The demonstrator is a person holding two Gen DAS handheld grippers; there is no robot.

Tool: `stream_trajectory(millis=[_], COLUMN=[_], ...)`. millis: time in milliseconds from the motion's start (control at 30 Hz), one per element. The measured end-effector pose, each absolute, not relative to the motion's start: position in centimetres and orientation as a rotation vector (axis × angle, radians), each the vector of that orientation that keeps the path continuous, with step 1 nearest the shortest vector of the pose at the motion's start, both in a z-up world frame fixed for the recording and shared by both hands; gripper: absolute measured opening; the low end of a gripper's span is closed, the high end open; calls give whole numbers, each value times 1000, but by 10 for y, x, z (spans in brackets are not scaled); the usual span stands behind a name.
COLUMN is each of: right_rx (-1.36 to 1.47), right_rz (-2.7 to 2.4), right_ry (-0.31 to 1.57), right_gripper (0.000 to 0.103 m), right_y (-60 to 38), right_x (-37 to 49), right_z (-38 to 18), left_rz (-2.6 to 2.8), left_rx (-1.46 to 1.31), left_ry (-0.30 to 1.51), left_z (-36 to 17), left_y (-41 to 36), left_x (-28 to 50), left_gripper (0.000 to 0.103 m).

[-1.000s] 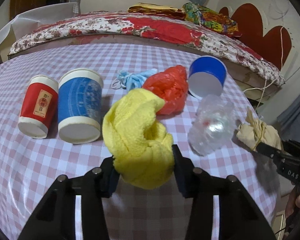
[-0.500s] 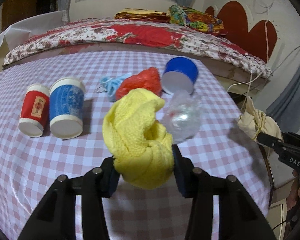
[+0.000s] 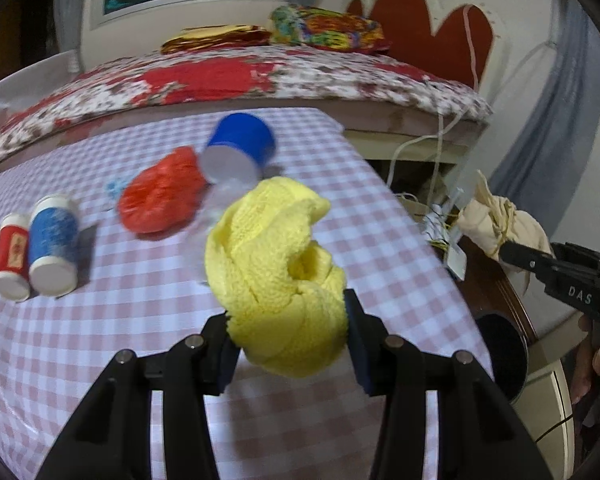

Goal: Collect trash
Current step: 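Carry the yellow cloth and beige cloth in both tools over the black bin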

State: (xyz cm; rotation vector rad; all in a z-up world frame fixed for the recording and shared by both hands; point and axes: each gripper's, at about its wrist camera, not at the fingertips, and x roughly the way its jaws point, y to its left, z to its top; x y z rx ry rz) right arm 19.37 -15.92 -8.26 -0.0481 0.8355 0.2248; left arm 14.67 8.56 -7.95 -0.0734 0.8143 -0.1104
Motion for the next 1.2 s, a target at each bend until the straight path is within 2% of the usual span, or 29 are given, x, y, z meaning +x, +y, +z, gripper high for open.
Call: stream_trajectory(millis=[600, 1200], right_rx=[77, 111], right_rz=[-6, -150], right_ry=[864, 920], right_gripper=[40, 40], right_y=[-292, -364], right_x=[153, 104], right_z=[-99, -129], left_rz=[-292, -467], left_rx=[58, 173], left_ry=[825, 878], left_z=[-75, -94], left_y=[-17, -118], left_x=[147, 136], left_gripper=[48, 48])
